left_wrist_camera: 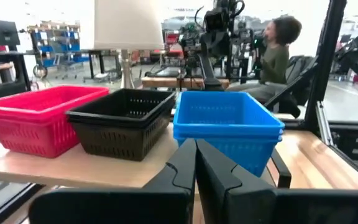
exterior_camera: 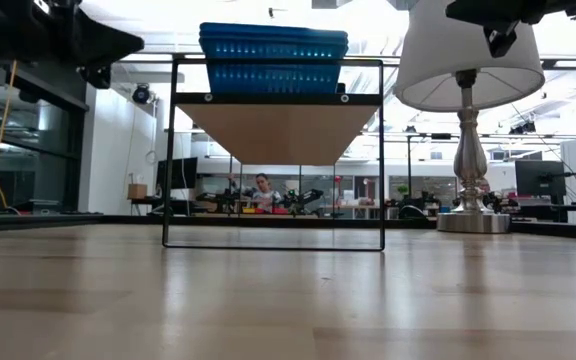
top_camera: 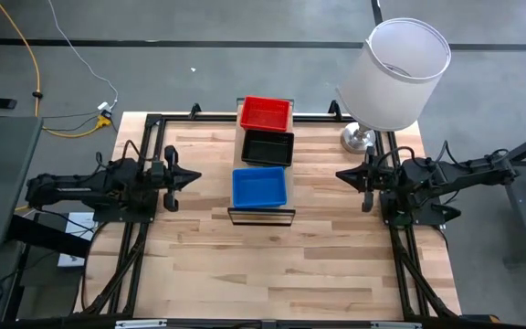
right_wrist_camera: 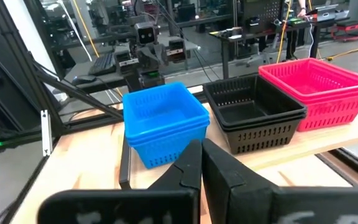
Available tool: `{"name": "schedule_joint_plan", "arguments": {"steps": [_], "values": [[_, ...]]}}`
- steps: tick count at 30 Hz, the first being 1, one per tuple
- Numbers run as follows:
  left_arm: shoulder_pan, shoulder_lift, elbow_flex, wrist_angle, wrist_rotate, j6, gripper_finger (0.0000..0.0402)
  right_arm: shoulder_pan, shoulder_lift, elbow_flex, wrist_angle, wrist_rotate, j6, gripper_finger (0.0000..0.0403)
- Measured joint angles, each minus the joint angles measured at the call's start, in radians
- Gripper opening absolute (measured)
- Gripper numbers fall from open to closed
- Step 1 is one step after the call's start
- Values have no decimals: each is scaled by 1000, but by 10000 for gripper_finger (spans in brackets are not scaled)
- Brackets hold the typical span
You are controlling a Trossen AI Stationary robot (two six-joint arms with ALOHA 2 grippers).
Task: Stack baskets on shelf by color
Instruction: Return to Home Position
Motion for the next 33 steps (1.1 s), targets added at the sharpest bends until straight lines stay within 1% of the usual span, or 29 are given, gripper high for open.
{"name": "schedule_joint_plan", "arguments": {"steps": [3,8,9,17,19,22,28,31,33], "values": [[0,-3,-45,68,2,-6,0,0,0,0,-1,0,-15,0],[1,-5,-181,249,18,-12,0,0,0,0,-2,0,-15,0],[2,-7,-179,221,17,-10,0,0,0,0,-2,0,-15,0],[3,-12,-177,155,43,-3,0,0,0,0,-7,0,0,0],[3,-11,-177,117,28,6,0,0,0,0,-8,-1,27,0],[3,-11,-177,83,2,-22,0,-4,-3,0,-16,-1,64,0],[3,-11,-177,63,-10,-62,1,-9,-41,-2,-88,11,88,0],[3,-11,-177,63,-10,-52,1,-9,-63,-48,-64,6,96,0],[3,-11,-177,64,-9,-46,0,-9,-84,-108,1,4,82,0]]}}
